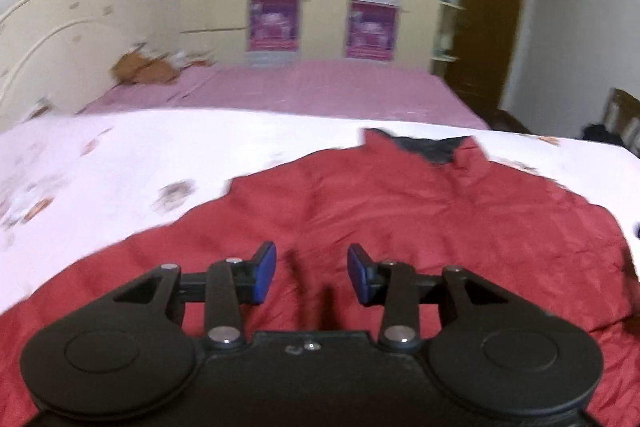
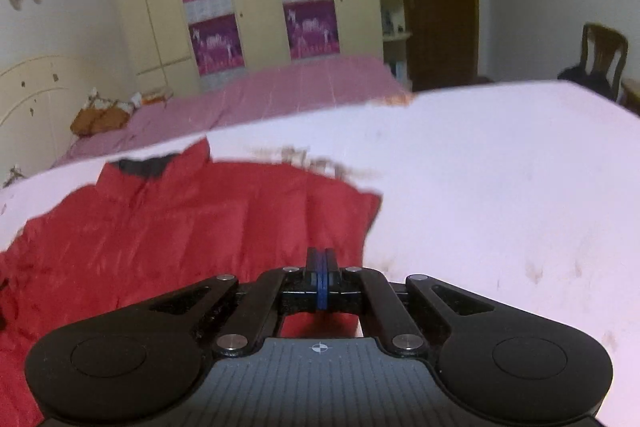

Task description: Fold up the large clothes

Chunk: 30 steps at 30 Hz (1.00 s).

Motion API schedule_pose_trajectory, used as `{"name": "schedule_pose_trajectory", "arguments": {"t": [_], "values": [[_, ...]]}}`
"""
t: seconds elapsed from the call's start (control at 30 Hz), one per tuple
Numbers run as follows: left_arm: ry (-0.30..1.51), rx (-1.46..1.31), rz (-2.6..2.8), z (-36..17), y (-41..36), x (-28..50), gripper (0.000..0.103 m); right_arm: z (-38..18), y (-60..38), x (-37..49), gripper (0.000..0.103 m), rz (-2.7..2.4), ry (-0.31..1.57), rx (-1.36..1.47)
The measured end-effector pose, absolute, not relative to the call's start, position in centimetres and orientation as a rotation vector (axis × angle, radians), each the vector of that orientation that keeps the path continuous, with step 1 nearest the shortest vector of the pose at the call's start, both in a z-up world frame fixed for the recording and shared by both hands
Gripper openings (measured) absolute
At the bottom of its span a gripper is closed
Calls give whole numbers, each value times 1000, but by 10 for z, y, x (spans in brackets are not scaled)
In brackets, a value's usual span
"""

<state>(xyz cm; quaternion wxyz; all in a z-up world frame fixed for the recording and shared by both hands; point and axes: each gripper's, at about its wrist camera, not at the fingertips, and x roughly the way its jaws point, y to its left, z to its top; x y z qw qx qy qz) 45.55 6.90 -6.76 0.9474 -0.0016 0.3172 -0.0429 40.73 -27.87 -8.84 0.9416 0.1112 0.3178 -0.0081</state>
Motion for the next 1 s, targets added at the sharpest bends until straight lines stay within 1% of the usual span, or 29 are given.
{"name": "schedule_pose_trajectory", "arguments": {"t": [0.17,0.23,0.27,0.3,0.37,0.4,0.47,0.5,0.53,0.63,0.77,0.9,0.93,0.97,1.0], "values": [[723,73,-152,-92,35,494,39,-104,-279,448,0,-10,681,199],[768,84,-144,-108,33,505,43,-123,-281,463,0,-23,761,165],[775,74,-144,-115,34,506,43,-132,-283,467,0,-34,798,158],[773,77,-143,-119,33,506,43,-138,-285,467,0,-29,793,159],[769,97,-134,-117,30,503,43,-138,-284,466,0,-22,787,136],[768,97,-131,-111,30,500,41,-135,-285,465,0,-26,791,131],[738,85,-127,-101,31,485,44,-123,-289,456,0,-26,764,156],[726,65,-124,-96,30,480,48,-116,-289,447,0,-19,744,162],[706,37,-125,-92,31,468,50,-109,-287,437,0,-10,731,164],[712,30,-130,-96,24,449,50,-99,-279,406,0,38,723,184],[776,31,-127,-117,23,456,51,-124,-264,394,0,39,831,154],[780,43,-130,-116,23,459,53,-120,-261,397,0,28,831,141],[776,39,-124,-112,26,458,61,-116,-261,396,0,27,822,147],[757,35,-115,-107,28,452,67,-110,-260,393,0,25,803,153],[731,30,-101,-102,32,447,83,-105,-260,388,0,17,782,149]]}}
